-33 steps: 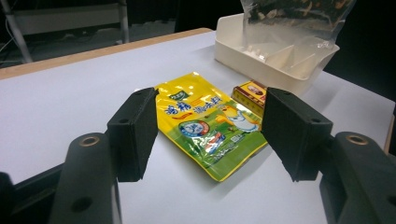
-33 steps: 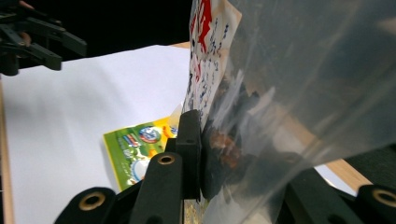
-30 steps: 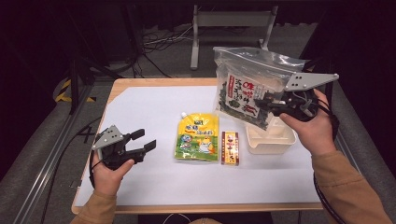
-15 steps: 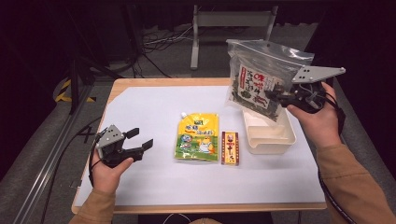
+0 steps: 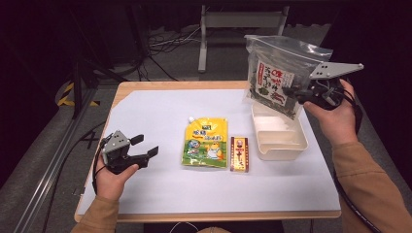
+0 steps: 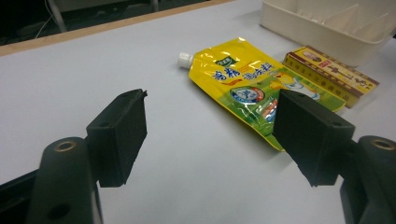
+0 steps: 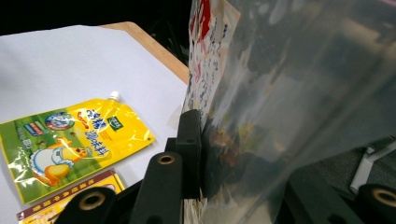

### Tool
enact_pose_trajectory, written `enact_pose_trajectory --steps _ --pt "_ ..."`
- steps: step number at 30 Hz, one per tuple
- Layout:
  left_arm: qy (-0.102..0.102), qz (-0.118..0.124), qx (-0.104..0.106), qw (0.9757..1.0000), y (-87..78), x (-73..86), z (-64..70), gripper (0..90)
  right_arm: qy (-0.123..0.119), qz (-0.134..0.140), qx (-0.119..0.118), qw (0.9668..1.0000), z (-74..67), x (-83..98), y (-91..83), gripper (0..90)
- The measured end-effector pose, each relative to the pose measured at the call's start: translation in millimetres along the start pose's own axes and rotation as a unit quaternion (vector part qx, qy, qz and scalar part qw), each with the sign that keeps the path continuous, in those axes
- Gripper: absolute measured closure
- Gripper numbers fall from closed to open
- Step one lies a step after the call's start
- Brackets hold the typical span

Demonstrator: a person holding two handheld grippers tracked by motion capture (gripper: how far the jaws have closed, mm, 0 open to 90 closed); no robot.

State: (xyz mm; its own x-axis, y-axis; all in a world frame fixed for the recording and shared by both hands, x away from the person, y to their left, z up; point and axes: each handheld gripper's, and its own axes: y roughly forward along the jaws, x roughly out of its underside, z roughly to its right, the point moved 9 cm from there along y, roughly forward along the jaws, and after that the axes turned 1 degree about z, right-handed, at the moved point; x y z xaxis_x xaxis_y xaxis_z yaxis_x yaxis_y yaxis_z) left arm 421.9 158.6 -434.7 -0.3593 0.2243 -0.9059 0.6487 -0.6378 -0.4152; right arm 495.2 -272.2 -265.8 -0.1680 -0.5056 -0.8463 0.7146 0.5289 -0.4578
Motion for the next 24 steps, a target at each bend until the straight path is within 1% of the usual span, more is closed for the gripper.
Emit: enact_pose_trajectory --steps 1,2,4,8,10,15,21,24 --pt "0.0 -0.002 0.0 1.0 0.3 0.7 -0.7 26.6 0.005 0.0 0.0 1.0 2.2 1.4 0.3 73.3" --pt "-0.003 -0.002 0.001 1.0 0.7 1.3 -0.4 26.5 0.009 0.001 0.0 1.0 3.9 2.5 0.7 73.3" --pt "-0.003 -0.005 0.001 1.0 0.9 2.4 -1.0 26.5 0.013 0.003 -0.001 0.9999 7.6 5.3 2.1 73.3" --pt "-0.007 -0.007 0.002 1.0 1.3 3.6 -1.4 26.4 0.029 -0.001 0.0 0.9996 14.5 13.7 5.0 73.3" --pt "-0.001 -0.01 0.002 0.9999 2.1 4.8 -2.4 26.2 0.039 0.001 -0.001 0.9993 16.9 16.7 5.7 73.3" --pt "-0.004 -0.015 0.005 0.9999 4.2 7.4 -1.6 25.9 0.059 -0.002 0.001 0.9983 26.3 27.1 7.6 73.2" --pt "-0.001 -0.016 0.01 0.9998 5.6 8.1 -0.5 25.2 0.079 -0.005 0.003 0.9969 36.0 38.8 8.0 73.1" --pt "0.002 -0.019 0.011 0.9998 6.2 8.7 -0.3 25.0 0.088 -0.008 0.011 0.996 41.2 44.5 6.9 73.0"
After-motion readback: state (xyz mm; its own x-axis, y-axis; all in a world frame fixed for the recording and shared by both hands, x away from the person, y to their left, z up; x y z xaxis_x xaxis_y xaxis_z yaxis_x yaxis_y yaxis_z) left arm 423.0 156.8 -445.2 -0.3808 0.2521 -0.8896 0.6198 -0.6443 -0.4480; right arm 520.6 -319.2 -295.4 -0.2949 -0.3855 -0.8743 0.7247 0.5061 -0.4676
